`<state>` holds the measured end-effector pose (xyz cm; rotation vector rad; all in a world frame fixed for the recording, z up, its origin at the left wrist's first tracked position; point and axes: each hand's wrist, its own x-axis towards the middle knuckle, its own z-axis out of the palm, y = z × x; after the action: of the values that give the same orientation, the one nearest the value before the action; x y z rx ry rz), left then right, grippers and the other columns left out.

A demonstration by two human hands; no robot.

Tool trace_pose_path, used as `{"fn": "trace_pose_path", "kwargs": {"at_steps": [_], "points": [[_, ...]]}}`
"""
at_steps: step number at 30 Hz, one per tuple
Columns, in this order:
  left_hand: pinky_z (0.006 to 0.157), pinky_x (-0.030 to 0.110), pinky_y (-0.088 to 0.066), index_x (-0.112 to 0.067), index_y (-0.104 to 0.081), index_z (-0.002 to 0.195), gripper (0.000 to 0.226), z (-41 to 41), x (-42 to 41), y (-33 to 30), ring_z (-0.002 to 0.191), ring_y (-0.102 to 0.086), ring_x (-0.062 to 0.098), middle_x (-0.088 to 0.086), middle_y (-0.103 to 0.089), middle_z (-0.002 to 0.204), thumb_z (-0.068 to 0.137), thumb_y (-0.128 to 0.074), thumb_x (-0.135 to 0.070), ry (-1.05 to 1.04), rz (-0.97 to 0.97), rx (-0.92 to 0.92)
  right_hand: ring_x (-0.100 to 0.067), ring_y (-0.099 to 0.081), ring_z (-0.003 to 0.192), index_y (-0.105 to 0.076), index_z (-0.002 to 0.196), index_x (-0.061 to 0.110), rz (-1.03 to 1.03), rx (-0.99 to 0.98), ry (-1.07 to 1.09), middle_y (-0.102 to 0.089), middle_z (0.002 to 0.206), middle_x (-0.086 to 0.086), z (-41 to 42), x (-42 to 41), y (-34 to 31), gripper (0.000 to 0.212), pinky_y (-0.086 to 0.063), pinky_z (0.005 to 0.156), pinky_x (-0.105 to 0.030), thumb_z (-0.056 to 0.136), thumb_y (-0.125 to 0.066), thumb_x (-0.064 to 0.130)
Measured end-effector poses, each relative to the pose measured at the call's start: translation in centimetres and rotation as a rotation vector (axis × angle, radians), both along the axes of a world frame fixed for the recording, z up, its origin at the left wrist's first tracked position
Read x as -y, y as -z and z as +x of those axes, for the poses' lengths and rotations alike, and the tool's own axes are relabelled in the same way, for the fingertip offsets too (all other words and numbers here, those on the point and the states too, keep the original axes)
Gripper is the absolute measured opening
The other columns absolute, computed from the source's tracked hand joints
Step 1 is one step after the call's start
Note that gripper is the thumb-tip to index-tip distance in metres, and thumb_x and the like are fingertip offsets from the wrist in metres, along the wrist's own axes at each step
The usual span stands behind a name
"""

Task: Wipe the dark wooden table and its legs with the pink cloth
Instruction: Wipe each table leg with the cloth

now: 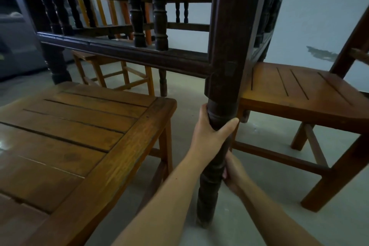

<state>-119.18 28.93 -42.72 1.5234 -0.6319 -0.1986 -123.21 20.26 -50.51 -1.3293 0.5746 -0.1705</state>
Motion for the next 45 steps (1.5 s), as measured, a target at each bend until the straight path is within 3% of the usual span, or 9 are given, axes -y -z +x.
{"fn": "trace_pose_path", "kwargs": {"at_steps": [3,6,12,15,19,29,32,36,45], "points": [[0.066,0.008,-0.036,-0.036,-0.033,0.111,0.047,0.0,0.1,-0.2,0.087,-0.048,-0.009,-0.022,-0.048,0.097,0.081,-0.067,-0.026,0.003,0.003,-0.013,-0.046,-0.06,0.067,-0.063,0.103,0.01,-0.04,0.008,0.051,-0.06,0.073,-0.032,-1.7,-1.1,2.9,0.048,-0.056,0.068,-0.05,0.099,-0.034,0.048],[0.065,0.005,-0.035,-0.036,-0.032,0.112,0.047,0.0,0.1,-0.1,0.086,-0.047,-0.011,-0.024,-0.047,0.097,0.081,-0.066,-0.026,0.006,0.003,-0.003,-0.021,-0.059,0.068,-0.064,0.087,0.017,-0.062,-0.013,0.104,-0.063,0.066,-0.005,-2.5,-1.1,2.2,0.06,-0.051,0.079,-0.043,0.079,-0.04,0.071],[0.066,0.005,-0.04,-0.034,-0.036,0.112,0.046,0.1,0.4,0.2,0.084,-0.051,-0.014,-0.021,-0.051,0.097,0.08,-0.067,-0.025,-0.019,0.001,0.027,-0.009,-0.049,0.113,-0.034,0.143,0.023,-0.217,0.067,0.195,-0.047,0.138,0.001,-3.0,-0.6,0.6,0.045,-0.042,0.072,-0.017,0.1,-0.045,0.029],[0.064,0.005,-0.041,-0.037,-0.035,0.111,0.045,-0.1,0.5,0.3,0.083,-0.051,-0.016,-0.022,-0.05,0.097,0.08,-0.067,-0.026,-0.035,-0.003,0.023,0.018,-0.043,0.118,-0.012,0.143,0.048,-0.334,0.397,-0.02,-0.036,0.135,0.033,-2.1,-1.7,2.0,0.062,-0.046,0.087,-0.009,0.09,-0.044,0.053],[0.063,0.001,-0.035,-0.037,-0.031,0.112,0.049,0.1,0.6,0.2,0.086,-0.046,-0.014,-0.024,-0.047,0.097,0.08,-0.067,-0.027,-0.048,0.015,0.037,-0.003,-0.046,0.128,-0.02,0.143,0.047,-0.437,0.44,0.065,-0.047,0.138,0.016,-1.4,-2.1,4.9,0.055,-0.043,0.104,-0.026,0.093,-0.043,0.04],[0.071,0.006,-0.041,-0.037,-0.034,0.114,0.05,0.4,0.8,0.6,0.092,-0.052,-0.011,-0.02,-0.051,0.104,0.079,-0.068,-0.026,-0.056,0.001,0.049,-0.025,-0.056,0.117,-0.049,0.129,0.029,-0.2,-0.206,0.074,-0.061,0.118,-0.002,-3.1,-0.7,10.1,0.03,-0.045,0.098,-0.038,0.102,-0.035,0.025],[0.064,-0.002,-0.04,-0.04,-0.034,0.111,0.05,0.3,0.7,0.4,0.082,-0.048,-0.026,-0.024,-0.049,0.1,0.079,-0.067,-0.021,-0.057,0.001,0.015,-0.024,-0.056,0.118,-0.045,0.137,0.022,-0.044,0.035,0.18,-0.058,0.127,-0.005,-1.3,-1.0,5.7,0.037,-0.045,0.1,-0.049,0.102,-0.033,0.029],[0.069,-0.003,-0.038,-0.049,-0.035,0.107,0.052,0.2,0.6,0.1,0.088,-0.045,-0.028,-0.028,-0.05,0.103,0.079,-0.068,-0.021,-0.065,0.067,-0.045,-0.006,-0.067,0.095,-0.055,0.115,0.027,-0.071,0.301,0.341,-0.067,0.104,0.003,0.5,-1.5,1.1,0.026,-0.056,0.078,-0.023,0.102,-0.033,0.028],[0.085,0.01,-0.036,-0.038,-0.03,0.132,0.064,-1.1,-0.9,-4.5,0.096,-0.044,-0.014,-0.028,-0.047,0.109,0.081,-0.067,-0.027,-0.031,0.289,-0.281,-0.022,-0.055,0.085,-0.053,0.112,0.005,-0.435,-0.592,-0.029,-0.063,0.108,-0.016,-5.5,1.0,0.0,0.026,-0.044,0.077,-0.032,0.1,-0.043,0.026]]}}
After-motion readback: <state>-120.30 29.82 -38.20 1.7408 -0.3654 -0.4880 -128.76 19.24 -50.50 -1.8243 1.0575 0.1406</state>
